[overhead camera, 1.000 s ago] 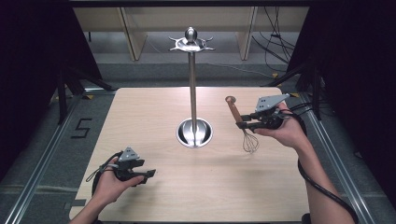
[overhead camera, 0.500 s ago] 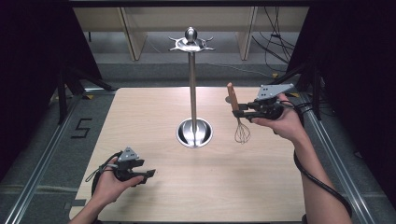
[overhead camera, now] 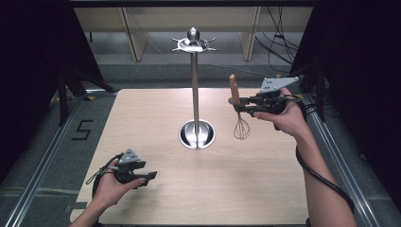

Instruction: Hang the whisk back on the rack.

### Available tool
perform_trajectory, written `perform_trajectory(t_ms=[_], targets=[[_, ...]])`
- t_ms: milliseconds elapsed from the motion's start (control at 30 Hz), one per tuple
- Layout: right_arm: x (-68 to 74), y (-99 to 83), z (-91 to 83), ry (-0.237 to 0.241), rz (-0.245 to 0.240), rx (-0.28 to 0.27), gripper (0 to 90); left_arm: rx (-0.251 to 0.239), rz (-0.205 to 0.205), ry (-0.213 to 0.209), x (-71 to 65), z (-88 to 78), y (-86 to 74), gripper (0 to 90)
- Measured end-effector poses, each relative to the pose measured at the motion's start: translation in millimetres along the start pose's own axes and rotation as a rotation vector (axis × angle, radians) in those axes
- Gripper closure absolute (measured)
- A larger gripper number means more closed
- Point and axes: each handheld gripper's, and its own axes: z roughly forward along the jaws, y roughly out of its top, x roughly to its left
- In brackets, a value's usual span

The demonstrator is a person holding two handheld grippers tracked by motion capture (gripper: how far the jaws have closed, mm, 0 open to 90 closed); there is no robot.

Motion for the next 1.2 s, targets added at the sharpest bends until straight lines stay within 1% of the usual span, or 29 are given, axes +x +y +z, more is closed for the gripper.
perform_trajectory(t_ms=[33, 67, 100, 167, 200, 233, 300, 333, 367, 400, 433, 467, 500, 533, 600, 667, 700, 733, 767, 800, 833, 900, 933, 967, 1000, 1067, 1133, 1167, 1200], targets=[[-1.1, 1.7, -2.1, 0.006, 0.003, 0.018, 69.7, 0.0, 0.0, 0.0, 0.0, 0.0, 0.0, 34.6], [-1.5, 2.4, -0.4, 0.001, -0.008, -0.01, 69.7, 0.0, 0.001, 0.0, 0.0, 0.0, -0.1, 34.6], [-3.1, 4.2, -2.1, 0.001, -0.022, 0.001, 69.7, 0.0, 0.001, 0.0, 0.0, 0.0, -0.1, 34.6], [-1.2, 5.7, -1.9, 0.003, 0.009, -0.001, 69.7, 0.0, 0.001, -0.001, 0.1, -0.1, -0.1, 34.6], [-2.9, 7.1, -2.4, 0.005, -0.01, 0.001, 69.7, 0.0, 0.001, -0.001, 0.1, -0.1, -0.1, 34.6], [-1.6, 7.5, -1.5, 0.003, 0.003, -0.008, 69.7, -0.001, 0.0, -0.001, 0.0, -0.1, 0.0, 34.6], [-2.7, 9.0, -1.1, 0.005, -0.007, -0.005, 69.7, -0.002, 0.001, -0.001, 0.0, -0.2, -0.1, 34.6], [-1.8, 9.5, -1.5, 0.001, 0.004, 0.0, 69.7, -0.002, 0.0, 0.0, 0.0, -0.1, -0.1, 34.6], [-2.4, 10.6, -2.3, 0.008, 0.002, 0.008, 69.7, 0.002, 0.006, 0.001, 0.3, -0.4, 0.0, 34.6], [-2.8, 11.1, -1.5, -0.003, -0.003, -0.003, 69.7, -0.002, 0.001, 0.0, 0.0, -0.1, -0.1, 34.6], [-2.3, 12.2, -2.8, 0.004, 0.011, 0.011, 69.7, 0.002, 0.005, 0.001, 0.3, -0.3, 0.0, 34.6], [-2.8, 13.1, -3.2, 0.01, 0.006, 0.015, 69.7, 0.002, 0.005, 0.001, 0.3, -0.3, 0.0, 34.6], [-3.3, 13.9, -1.9, -0.005, -0.006, -0.01, 69.7, 0.001, 0.004, 0.001, 0.2, -0.3, -0.1, 34.6], [-2.3, 14.4, -2.5, -0.001, 0.007, -0.002, 69.7, -0.001, 0.002, 0.0, 0.1, -0.2, -0.1, 34.6], [-3.9, 16.8, -3.2, 0.006, -0.006, 0.011, 69.7, 0.0, 0.002, -0.002, 0.1, -0.2, -0.1, 34.6], [-2.5, 17.7, -2.2, -0.006, 0.006, -0.003, 69.7, -0.001, 0.002, -0.002, 0.2, -0.2, -0.1, 34.6], [-3.4, 18.5, -2.4, -0.009, -0.004, -0.003, 69.7, -0.001, 0.002, -0.002, 0.1, -0.2, -0.1, 34.6], [-3.0, 19.3, -2.8, -0.003, 0.007, 0.002, 69.7, 0.0, 0.004, 0.0, 0.4, -0.1, 0.0, 34.6], [-3.7, 20.1, -3.2, 0.007, 0.004, 0.007, 69.7, 0.0, 0.005, 0.001, 0.3, -0.4, 0.0, 34.6], [-4.2, 20.6, -1.9, -0.006, -0.004, -0.013, 69.7, -0.002, 0.002, 0.0, 0.2, -0.2, -0.1, 34.6], [-3.8, 21.4, -2.1, -0.003, 0.002, -0.008, 69.7, -0.002, 0.002, -0.002, 0.1, -0.3, -0.1, 34.6], [-4.9, 23.7, -3.2, 0.003, -0.007, 0.006, 69.7, -0.004, 0.0, -0.001, 0.3, -0.3, -0.1, 34.6], [-4.2, 23.9, -1.8, -0.007, -0.003, -0.012, 69.7, -0.007, -0.001, -0.003, 0.4, 0.0, -0.1, 34.6], [-4.7, 25.0, -2.0, -0.009, -0.004, -0.01, 69.7, -0.003, 0.002, 0.004, 0.0, -0.7, 0.0, 34.6], [-4.6, 26.3, -3.7, 0.006, 0.007, 0.01, 69.7, -0.003, 0.002, 0.002, 0.4, -0.5, 0.0, 34.6], [-5.7, 27.6, -2.0, -0.006, -0.008, -0.014, 69.7, -0.008, 0.0, -0.004, 0.0, -0.6, -0.2, 34.6], [-7.2, 29.5, -2.7, 0.002, -0.02, -0.003, 69.7, -0.006, 0.002, -0.004, 0.2, -0.7, 0.0, 34.6], [-5.4, 30.5, -2.3, -0.003, 0.004, -0.009, 69.7, -0.005, 0.002, -0.004, 0.2, -0.8, 0.0, 34.6], [-7.1, 31.6, -3.5, 0.006, -0.009, 0.002, 69.7, -0.006, 0.001, -0.005, 0.1, -0.7, 0.0, 34.6]])
